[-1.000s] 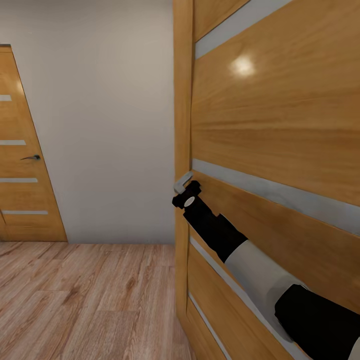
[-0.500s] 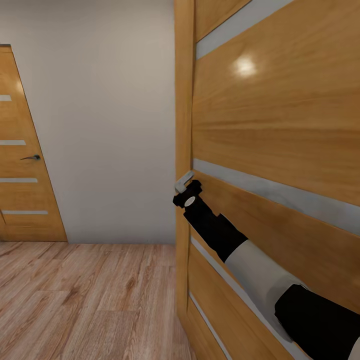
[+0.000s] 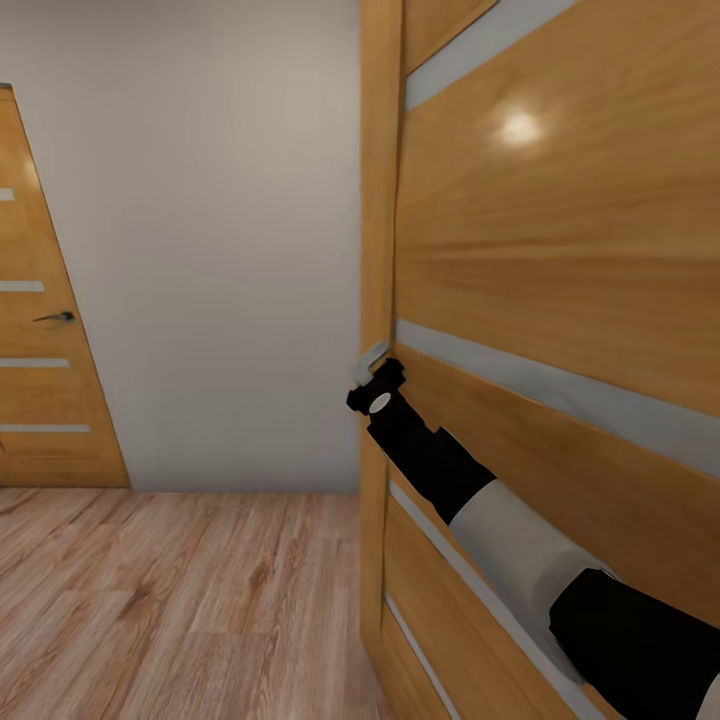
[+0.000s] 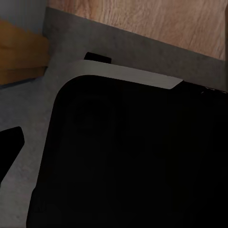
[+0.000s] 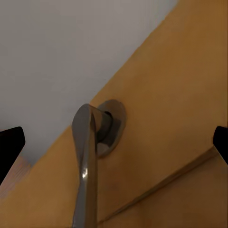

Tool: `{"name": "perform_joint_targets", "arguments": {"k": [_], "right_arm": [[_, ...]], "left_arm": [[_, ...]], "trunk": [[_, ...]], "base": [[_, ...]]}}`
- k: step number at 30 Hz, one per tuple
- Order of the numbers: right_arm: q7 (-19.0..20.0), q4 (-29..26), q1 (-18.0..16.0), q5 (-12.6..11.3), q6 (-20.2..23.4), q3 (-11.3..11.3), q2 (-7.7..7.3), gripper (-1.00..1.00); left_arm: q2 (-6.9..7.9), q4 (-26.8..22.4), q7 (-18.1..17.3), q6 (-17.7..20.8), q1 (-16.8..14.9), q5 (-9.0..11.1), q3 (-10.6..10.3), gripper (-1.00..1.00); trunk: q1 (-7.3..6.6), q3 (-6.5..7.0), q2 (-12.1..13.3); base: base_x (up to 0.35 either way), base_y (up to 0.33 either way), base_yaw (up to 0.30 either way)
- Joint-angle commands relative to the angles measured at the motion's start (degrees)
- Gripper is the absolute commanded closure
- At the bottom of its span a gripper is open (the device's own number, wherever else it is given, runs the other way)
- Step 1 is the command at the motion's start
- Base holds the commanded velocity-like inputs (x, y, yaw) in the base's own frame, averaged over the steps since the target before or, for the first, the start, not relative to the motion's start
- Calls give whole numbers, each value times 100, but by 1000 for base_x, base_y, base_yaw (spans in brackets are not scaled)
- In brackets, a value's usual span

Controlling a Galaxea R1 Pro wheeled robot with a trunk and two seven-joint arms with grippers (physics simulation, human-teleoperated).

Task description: Move the two storage containers from the living room to the garage. In the garage, place one container on the floor and stack the other container on top of it (either order is fine).

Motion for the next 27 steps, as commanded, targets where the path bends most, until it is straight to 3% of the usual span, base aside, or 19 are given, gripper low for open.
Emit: {"name": "perform_joint_targets", "arguments": {"k": [1, 27], "right_arm": [[-32, 0, -6, 57, 36, 7, 0, -100], [-26, 2, -6, 48, 20, 6, 0, -100]], "left_arm": [[-2, -7, 1, -10, 1, 59, 0, -100], [-10, -8, 1, -10, 1, 59, 0, -100]], "trunk": [[3, -6, -2], [3, -6, -2]], "base": [[170, 0, 0], [10, 16, 0]]}}
